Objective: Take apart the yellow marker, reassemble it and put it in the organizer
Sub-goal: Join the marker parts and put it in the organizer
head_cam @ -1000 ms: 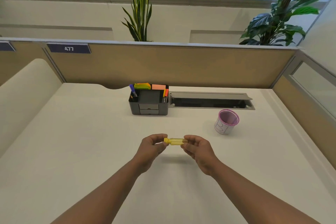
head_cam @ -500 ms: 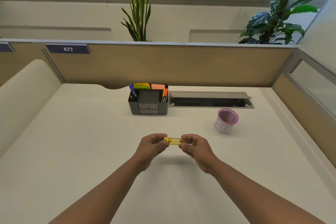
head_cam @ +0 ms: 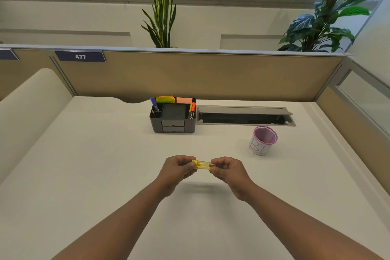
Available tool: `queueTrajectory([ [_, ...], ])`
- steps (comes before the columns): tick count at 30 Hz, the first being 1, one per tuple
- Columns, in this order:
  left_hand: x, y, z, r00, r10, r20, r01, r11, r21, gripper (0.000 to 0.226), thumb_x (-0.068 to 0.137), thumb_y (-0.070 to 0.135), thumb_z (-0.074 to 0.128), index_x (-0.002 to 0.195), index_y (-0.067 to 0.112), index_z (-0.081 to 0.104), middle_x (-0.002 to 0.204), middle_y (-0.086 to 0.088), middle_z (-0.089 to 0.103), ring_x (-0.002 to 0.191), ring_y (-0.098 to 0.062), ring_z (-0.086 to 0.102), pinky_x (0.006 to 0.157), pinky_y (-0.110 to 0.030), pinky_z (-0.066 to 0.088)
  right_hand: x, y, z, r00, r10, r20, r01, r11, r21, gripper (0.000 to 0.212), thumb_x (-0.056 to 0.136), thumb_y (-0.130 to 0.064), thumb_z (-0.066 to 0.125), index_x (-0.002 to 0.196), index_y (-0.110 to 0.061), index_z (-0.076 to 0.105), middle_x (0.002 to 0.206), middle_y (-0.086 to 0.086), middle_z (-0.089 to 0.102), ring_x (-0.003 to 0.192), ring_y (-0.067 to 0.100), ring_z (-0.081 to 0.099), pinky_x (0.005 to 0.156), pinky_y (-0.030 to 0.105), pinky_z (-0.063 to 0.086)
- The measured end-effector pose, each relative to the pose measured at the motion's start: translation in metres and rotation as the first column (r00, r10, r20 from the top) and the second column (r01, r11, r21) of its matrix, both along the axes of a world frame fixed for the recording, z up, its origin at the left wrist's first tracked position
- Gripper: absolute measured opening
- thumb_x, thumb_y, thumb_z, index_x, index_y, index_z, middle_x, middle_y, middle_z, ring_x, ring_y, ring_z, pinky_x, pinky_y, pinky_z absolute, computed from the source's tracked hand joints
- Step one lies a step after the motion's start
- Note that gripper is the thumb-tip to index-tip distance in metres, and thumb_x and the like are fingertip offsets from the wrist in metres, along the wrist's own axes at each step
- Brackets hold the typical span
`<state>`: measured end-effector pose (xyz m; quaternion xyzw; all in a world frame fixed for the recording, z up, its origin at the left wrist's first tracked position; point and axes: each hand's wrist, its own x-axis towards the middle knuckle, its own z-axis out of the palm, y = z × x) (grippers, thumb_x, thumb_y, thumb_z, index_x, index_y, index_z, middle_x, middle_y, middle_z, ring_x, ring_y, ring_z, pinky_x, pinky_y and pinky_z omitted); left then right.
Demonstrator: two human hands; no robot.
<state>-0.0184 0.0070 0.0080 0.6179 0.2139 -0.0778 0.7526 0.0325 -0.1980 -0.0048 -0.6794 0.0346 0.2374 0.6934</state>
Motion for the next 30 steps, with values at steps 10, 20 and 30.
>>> queueTrajectory([
  [10, 0.008, -0.004, -0.008, 0.997, -0.069, -0.022, 0.072, 0.985, 0.16, 0.02, 0.092, -0.001, 0.065, 0.109, 0.008, 0.073, 0.109, -0.018, 0.075, 0.107, -0.034, 0.071, 0.096, -0.038, 0.059, 0.001, 0.002, 0.004, 0.983, 0.145, 0.108, -0.104, 0.941, -0.322, 0.017, 0.079, -0.007, 0.082, 0.088, -0.018, 0.074, 0.097, 0.015, 0.073, 0.086, 0.026, 0.068, 0.077, 0.037, 0.058],
  [20, 0.015, 0.016, -0.032, 0.97, -0.232, -0.073, 0.237, 0.835, 0.497, 0.036, 0.09, 0.013, 0.063, 0.126, 0.02, 0.065, 0.129, -0.002, 0.065, 0.102, -0.016, 0.065, 0.09, -0.03, 0.053, 0.02, 0.009, -0.003, 0.934, 0.3, 0.195, -0.122, 0.779, -0.615, 0.015, 0.078, -0.016, 0.08, 0.083, -0.026, 0.07, 0.082, -0.002, 0.069, 0.069, 0.012, 0.06, 0.058, 0.023, 0.048],
  [30, 0.035, 0.054, -0.069, 0.878, -0.344, -0.334, 0.4, 0.144, 0.905, 0.049, 0.098, 0.024, 0.045, 0.146, 0.036, 0.048, 0.162, 0.004, 0.034, 0.149, -0.023, 0.029, 0.113, -0.043, 0.033, 0.082, 0.07, 0.008, 0.881, 0.29, 0.373, 0.016, 0.77, -0.637, 0.017, 0.087, -0.014, 0.075, 0.102, -0.022, 0.076, 0.08, -0.014, 0.064, 0.075, 0.011, 0.063, 0.062, 0.019, 0.051],
])
